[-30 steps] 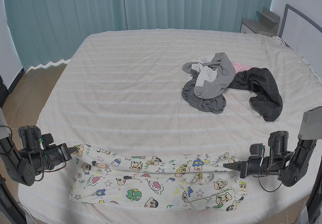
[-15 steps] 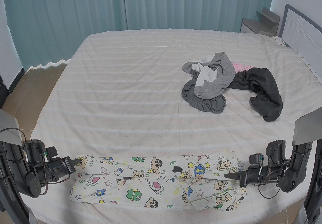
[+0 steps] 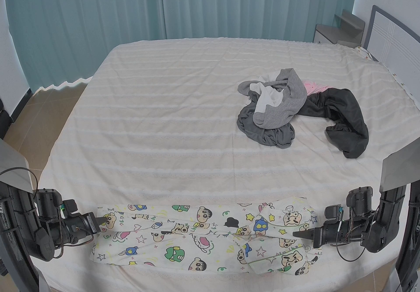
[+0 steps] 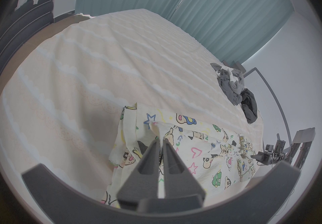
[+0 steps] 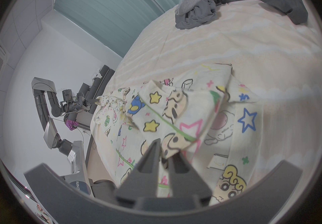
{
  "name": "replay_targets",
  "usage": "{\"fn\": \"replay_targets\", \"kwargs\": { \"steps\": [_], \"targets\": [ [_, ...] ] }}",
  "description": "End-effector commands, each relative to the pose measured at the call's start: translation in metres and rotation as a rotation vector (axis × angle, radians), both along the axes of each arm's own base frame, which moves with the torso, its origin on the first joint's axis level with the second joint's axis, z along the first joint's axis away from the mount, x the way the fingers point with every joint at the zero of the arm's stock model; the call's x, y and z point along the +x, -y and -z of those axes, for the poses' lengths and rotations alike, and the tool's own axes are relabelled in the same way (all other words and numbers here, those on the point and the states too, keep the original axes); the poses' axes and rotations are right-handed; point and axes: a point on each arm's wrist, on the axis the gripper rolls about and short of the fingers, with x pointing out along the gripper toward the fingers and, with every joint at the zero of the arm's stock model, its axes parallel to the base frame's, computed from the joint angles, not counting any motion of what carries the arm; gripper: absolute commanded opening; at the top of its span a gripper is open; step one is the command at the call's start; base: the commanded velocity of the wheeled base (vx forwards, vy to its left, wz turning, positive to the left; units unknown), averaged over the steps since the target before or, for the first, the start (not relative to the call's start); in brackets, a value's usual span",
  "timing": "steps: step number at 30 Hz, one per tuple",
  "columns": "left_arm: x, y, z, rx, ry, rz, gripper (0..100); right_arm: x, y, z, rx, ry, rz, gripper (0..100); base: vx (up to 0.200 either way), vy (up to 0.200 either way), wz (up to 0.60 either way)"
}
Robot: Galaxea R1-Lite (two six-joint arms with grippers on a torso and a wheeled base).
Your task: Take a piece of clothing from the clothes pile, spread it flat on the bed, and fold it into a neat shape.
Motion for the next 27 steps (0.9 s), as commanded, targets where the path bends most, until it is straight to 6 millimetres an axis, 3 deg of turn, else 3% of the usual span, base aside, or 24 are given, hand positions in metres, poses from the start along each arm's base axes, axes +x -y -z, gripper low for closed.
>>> {"fn": "replay_targets", "kwargs": {
  "steps": [1, 2, 8, 16, 21, 26, 27],
  "targets": [
    [-0.001, 0.000, 0.002, -0.003, -0.010, 0.000, 0, -0.002, 0.001, 0.004, -0.004, -0.021, 0.000, 100, 0.000, 0.000, 0.00],
    [-0.001, 0.000, 0.002, -0.006, -0.010, 0.003, 100, -0.003, 0.001, 0.004, -0.006, -0.023, 0.000, 100, 0.000, 0.000, 0.00],
    [-0.003, -0.005, 0.000, -0.012, -0.007, -0.020, 100, -0.009, 0.007, 0.001, -0.002, 0.000, 0.022, 100, 0.000, 0.000, 0.00],
    [-0.015, -0.027, -0.004, -0.049, 0.011, -0.112, 100, -0.022, 0.026, -0.014, 0.009, 0.083, 0.099, 100, 0.000, 0.000, 0.00],
    [-0.024, -0.044, -0.032, -0.329, 0.075, -0.214, 100, -0.011, 0.035, -0.044, 0.029, 0.242, 0.148, 100, 0.000, 0.000, 0.00],
    [-0.031, -0.044, -0.054, -0.568, 0.087, -0.178, 100, 0.007, 0.028, -0.059, 0.022, 0.327, 0.158, 100, 0.000, 0.000, 0.00],
    [-0.032, -0.042, -0.059, -0.631, 0.078, -0.153, 100, 0.019, 0.021, -0.065, 0.004, 0.331, 0.171, 100, 0.000, 0.000, 0.00]
  ]
}}
